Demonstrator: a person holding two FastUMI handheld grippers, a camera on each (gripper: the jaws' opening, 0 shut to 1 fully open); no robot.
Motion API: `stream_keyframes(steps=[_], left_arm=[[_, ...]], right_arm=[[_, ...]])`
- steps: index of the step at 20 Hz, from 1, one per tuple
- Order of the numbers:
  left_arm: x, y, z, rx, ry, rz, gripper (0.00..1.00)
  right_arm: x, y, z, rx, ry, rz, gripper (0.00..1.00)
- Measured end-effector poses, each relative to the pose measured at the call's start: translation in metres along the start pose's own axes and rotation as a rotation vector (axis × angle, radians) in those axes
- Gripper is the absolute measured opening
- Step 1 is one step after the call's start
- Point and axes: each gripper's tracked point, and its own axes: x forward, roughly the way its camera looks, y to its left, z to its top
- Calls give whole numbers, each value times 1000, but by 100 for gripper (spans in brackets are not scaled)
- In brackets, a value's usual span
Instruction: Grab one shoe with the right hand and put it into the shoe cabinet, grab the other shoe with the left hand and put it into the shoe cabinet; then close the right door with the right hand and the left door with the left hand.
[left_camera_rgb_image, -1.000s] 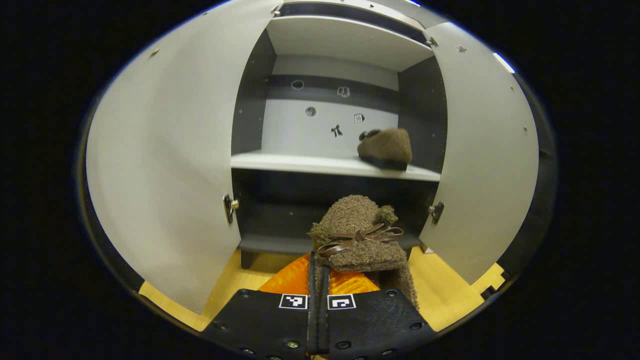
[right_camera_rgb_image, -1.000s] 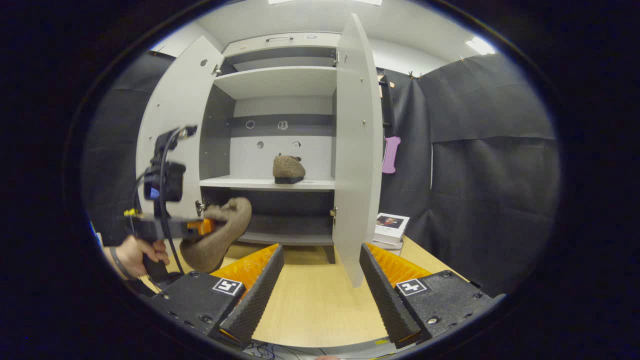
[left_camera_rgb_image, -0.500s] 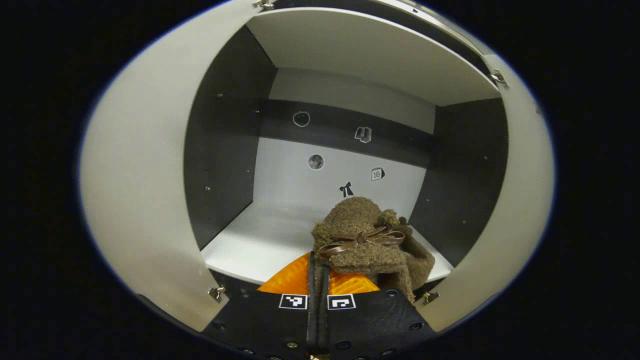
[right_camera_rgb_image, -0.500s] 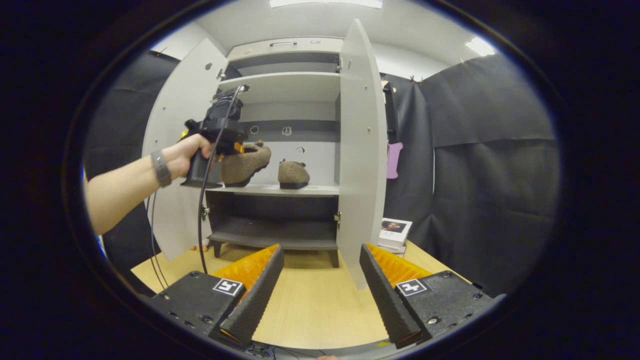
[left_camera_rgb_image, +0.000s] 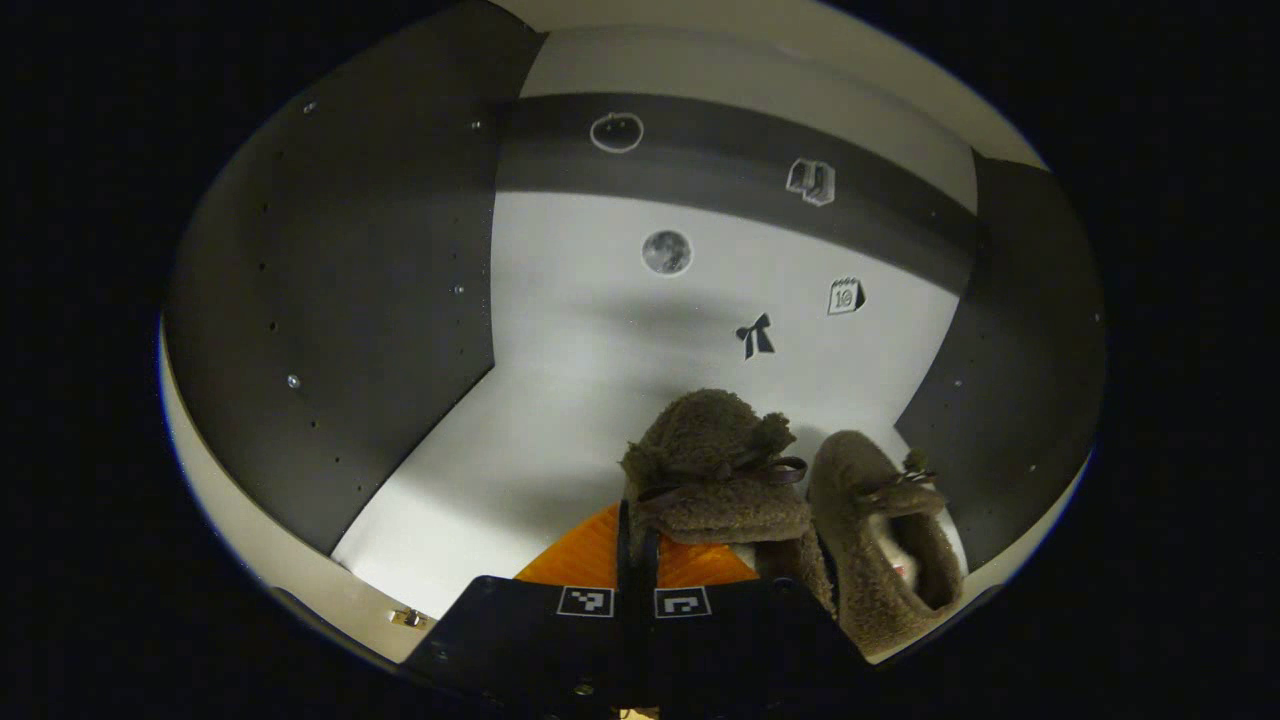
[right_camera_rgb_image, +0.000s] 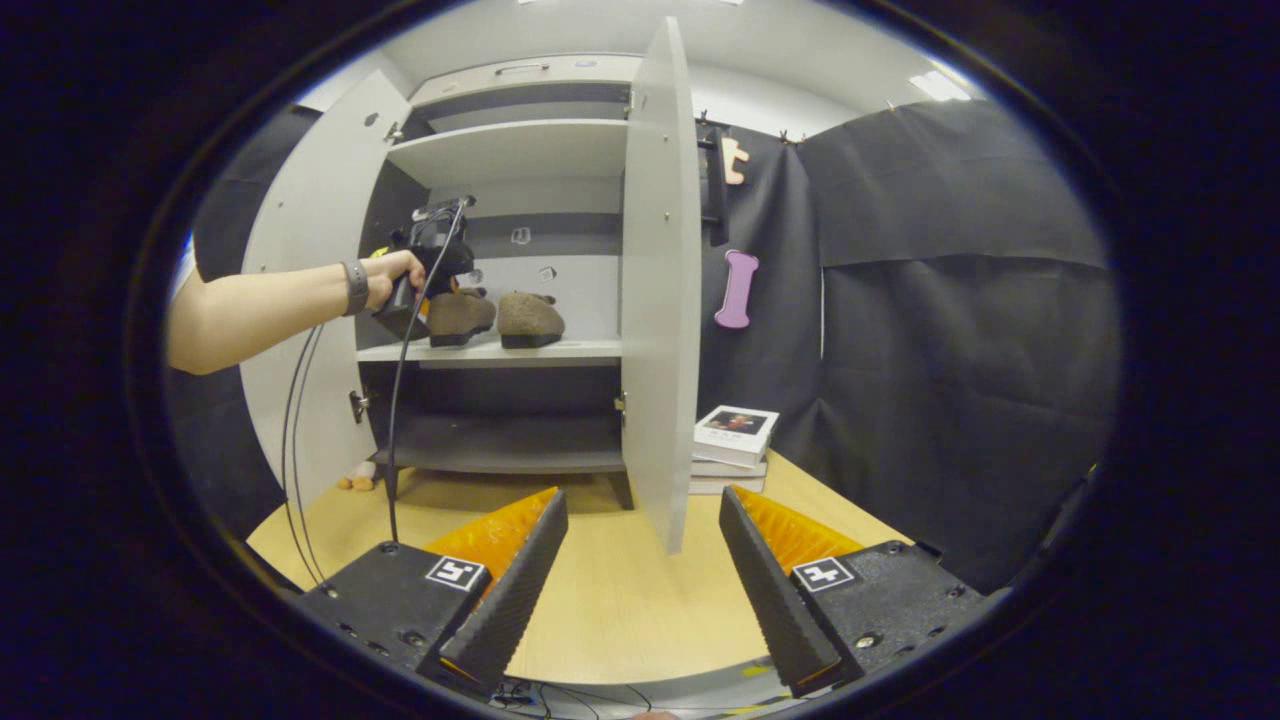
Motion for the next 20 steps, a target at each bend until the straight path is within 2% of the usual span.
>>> stream_keyframes(steps=[5, 6, 7, 9, 11, 12, 14, 15, 16, 17, 20], left_arm=[[6, 1, 2, 12, -4, 6, 1], [6, 0, 2, 12, -1, 1, 7], [6, 0, 2, 15, 2, -1, 4], [5, 3, 2, 11, 5, 5, 5], [3, 0, 1, -3, 14, -18, 14], [2, 1, 1, 1, 19, -23, 23], [-4, -4, -2, 0, 39, -57, 30], [-7, -3, -1, 5, 31, -62, 30], [-12, -1, 1, 11, 21, -62, 38], [-19, -2, 5, 19, 3, -62, 40], [-47, 1, 17, 60, -108, -54, 97]], right_arm=[[6, -9, -6, -17, 10, -23, 97], [7, -7, -6, -23, 12, -19, 97], [7, -5, -7, -28, 14, -12, 97], [7, 1, -7, -31, 16, 8, 97], [7, 6, -6, -29, 14, 24, 97], [6, 7, -6, -30, 12, 30, 97], [7, 10, -5, -32, 13, 44, 97], [7, 10, -5, -29, 14, 50, 97], [7, 11, -3, -23, 9, 54, 97], [6, 11, -1, -18, 5, 54, 97], [4, 11, 0, -2, 2, 62, 97]])
